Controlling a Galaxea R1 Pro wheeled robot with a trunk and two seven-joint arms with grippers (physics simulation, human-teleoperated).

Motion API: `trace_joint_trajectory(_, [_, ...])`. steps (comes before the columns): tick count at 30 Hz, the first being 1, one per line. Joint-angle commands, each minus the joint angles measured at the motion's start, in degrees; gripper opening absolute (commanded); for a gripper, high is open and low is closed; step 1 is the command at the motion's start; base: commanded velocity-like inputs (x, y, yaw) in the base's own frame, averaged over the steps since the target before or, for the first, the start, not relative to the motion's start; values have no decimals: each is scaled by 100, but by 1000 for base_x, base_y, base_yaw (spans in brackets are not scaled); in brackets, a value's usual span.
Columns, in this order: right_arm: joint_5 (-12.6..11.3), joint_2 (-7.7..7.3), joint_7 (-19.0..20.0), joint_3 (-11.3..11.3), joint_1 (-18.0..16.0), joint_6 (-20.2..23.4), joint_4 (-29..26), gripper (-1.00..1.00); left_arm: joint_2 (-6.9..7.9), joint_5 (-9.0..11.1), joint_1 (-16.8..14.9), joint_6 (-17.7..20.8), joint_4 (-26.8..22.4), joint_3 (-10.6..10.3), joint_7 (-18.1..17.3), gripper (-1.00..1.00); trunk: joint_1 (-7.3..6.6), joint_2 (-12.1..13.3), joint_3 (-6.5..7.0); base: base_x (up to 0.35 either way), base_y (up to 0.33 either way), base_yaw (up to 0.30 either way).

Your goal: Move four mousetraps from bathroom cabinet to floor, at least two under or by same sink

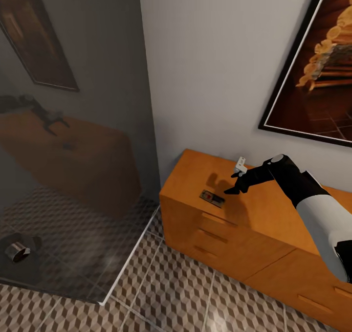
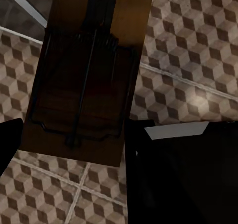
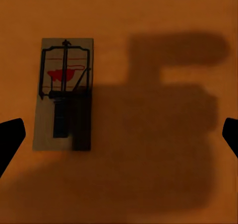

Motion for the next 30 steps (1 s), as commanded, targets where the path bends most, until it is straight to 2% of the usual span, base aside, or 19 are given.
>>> trace_joint_trajectory(1, [2, -4, 16, 16, -5, 56, -9, 100, -4, 39, -5, -21, 16, -42, -12, -100, 3, -10, -10, 9, 58, 0])
trace_joint_trajectory(9, [2, -4, 14, 16, -5, 55, -6, 100, -4, 39, -5, -21, 13, -42, -12, -100, 3, -10, -10, -64, 92, 0])
trace_joint_trajectory(23, [2, -4, 14, 9, -5, 55, 50, 100, -4, 39, -5, -21, 13, -42, -12, -100, 3, -10, -10, -13, 9, 0])
trace_joint_trajectory(30, [2, -4, 11, 8, -5, 55, 145, 100, -4, 39, 0, -21, 15, -42, -12, -100, 3, -10, -10, -171, 93, 0])
